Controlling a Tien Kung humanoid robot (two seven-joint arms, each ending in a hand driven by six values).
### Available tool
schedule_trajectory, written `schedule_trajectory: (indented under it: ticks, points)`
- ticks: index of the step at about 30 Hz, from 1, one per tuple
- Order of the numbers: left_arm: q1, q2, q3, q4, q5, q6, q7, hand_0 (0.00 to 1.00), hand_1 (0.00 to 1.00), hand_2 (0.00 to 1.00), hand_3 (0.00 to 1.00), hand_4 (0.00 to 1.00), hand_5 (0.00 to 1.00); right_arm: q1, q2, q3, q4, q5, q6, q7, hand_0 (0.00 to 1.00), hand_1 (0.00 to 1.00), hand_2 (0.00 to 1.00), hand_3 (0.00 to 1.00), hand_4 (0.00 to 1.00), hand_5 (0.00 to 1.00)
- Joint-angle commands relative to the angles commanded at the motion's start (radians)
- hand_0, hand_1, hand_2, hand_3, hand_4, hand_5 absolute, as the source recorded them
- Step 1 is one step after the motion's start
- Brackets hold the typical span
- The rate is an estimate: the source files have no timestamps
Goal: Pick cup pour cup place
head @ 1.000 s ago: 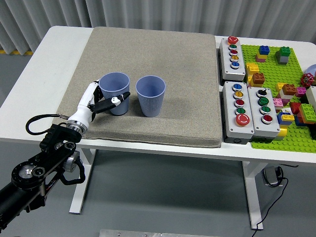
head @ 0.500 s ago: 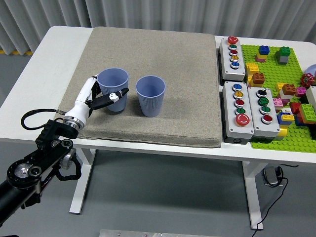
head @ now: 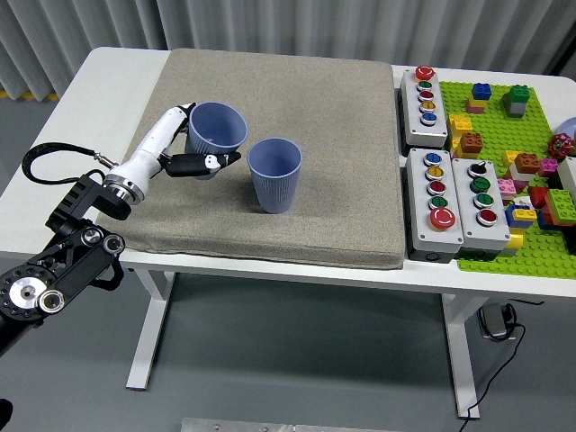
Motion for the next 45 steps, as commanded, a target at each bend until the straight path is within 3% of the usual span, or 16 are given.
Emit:
schedule_trajectory:
  ticks: [1, 8, 19, 29, 45]
  points:
    - [-0.002, 0.001, 0.001, -0.002, 0.005, -0.002, 0.002, 0.539, 0.472, 0.51, 0.52, 0.839, 0.219, 0.0, 0.0, 0.0, 0.0, 0.0, 0.0, 0.0, 0.702, 0.649, 0.606, 0.6, 0.007, 0.378]
    - [-0.051, 0.005, 0.026, -0.02, 0.126, -0.013, 0.027, 0.538, 0.469, 0.511, 0.521, 0.832, 0.213, 0.004, -0.002, -0.006, 0.0, 0.011, -0.002, 0.001, 0.702, 0.65, 0.606, 0.599, 0.008, 0.375]
    - [-0.137, 0.03, 0.063, 0.009, 0.246, -0.016, 0.045, 0.54, 0.472, 0.51, 0.52, 0.825, 0.207, 0.01, -0.005, -0.012, -0.001, 0.022, -0.005, 0.002, 0.702, 0.65, 0.606, 0.6, 0.012, 0.367]
    - [-0.191, 0.057, 0.107, -0.023, 0.492, -0.044, 0.077, 0.537, 0.474, 0.508, 0.519, 0.822, 0.205, 0.018, -0.008, -0.012, -0.001, 0.022, -0.005, 0.002, 0.702, 0.65, 0.606, 0.6, 0.012, 0.364]
    - [-0.231, 0.073, 0.161, -0.062, 0.594, -0.042, 0.08, 0.535, 0.477, 0.507, 0.519, 0.818, 0.204, 0.02, -0.009, -0.013, -0.001, 0.025, -0.005, 0.002, 0.702, 0.65, 0.606, 0.601, 0.014, 0.36]
